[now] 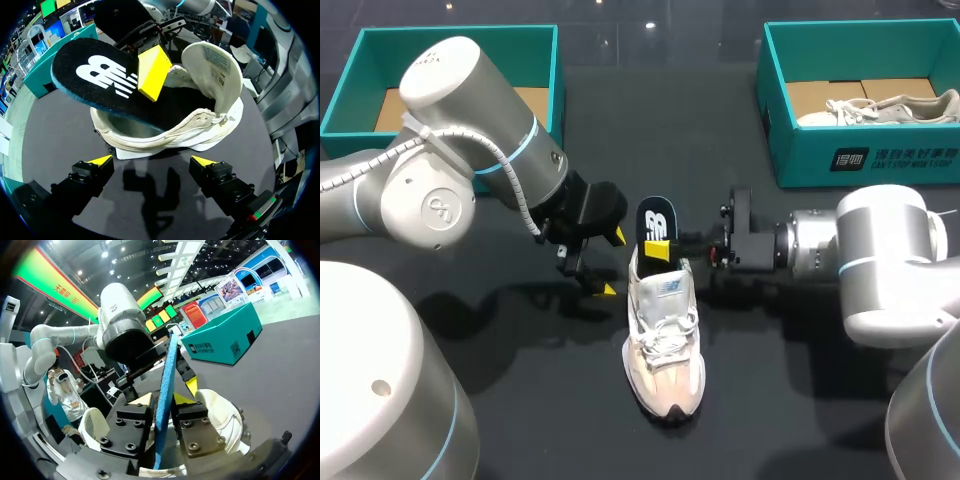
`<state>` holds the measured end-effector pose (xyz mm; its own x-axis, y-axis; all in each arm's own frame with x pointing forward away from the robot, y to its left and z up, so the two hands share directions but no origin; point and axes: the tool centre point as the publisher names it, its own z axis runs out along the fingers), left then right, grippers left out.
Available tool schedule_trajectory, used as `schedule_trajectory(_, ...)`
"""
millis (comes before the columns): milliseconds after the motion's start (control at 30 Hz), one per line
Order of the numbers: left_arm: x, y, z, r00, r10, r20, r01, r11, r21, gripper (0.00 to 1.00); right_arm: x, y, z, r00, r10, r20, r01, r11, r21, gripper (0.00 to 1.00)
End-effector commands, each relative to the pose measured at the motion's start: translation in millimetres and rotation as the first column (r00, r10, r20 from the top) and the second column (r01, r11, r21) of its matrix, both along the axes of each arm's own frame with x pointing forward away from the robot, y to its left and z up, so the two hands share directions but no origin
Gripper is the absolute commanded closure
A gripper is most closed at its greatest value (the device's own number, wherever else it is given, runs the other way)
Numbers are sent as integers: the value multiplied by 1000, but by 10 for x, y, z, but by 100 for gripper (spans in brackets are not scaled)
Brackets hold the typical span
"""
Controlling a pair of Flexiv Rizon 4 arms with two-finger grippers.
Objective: Take the shoe out of the shoebox, open the shoe tongue, remove and reinsert the insole, then place the shoe into the shoebox
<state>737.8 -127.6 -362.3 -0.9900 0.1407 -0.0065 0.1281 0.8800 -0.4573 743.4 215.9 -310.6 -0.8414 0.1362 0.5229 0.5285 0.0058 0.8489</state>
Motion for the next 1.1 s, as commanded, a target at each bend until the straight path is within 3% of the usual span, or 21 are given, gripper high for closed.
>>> schedule_trajectory(33, -1, -5, -4, 1000, -1, 0, 1, 1000, 1, 0, 92, -75, -53, 998, 50, -28, -49, 998, 33, 100)
schedule_trajectory(200, -1, -5, -4, 1000, -1, 0, 1, 1000, 1, 0, 54, -85, -179, 994, 77, -78, -72, 995, 72, 100)
schedule_trajectory(500, -1, -5, -4, 1000, -1, 0, 1, 1000, 1, 0, -215, -42, -379, 987, 68, -143, -55, 994, 94, 100)
schedule_trajectory(800, -1, -5, -4, 1000, -1, 0, 1, 1000, 1, 0, -292, 22, -328, 988, 67, -136, -56, 995, 81, 100)
schedule_trajectory(900, -1, -5, -4, 1000, -1, 0, 1, 1000, 1, 0, -275, 53, -250, 991, 79, -110, -72, 995, 70, 63)
schedule_trajectory(1000, -1, -5, -4, 1000, -1, 0, 1, 1000, 1, 0, -243, 76, -163, 992, 92, -83, -87, 995, 58, 58)
schedule_trajectory(1100, -1, -5, -4, 1000, -1, 0, 1, 1000, 1, 0, -213, 79, -108, 994, 96, -55, -94, 995, 41, 60)
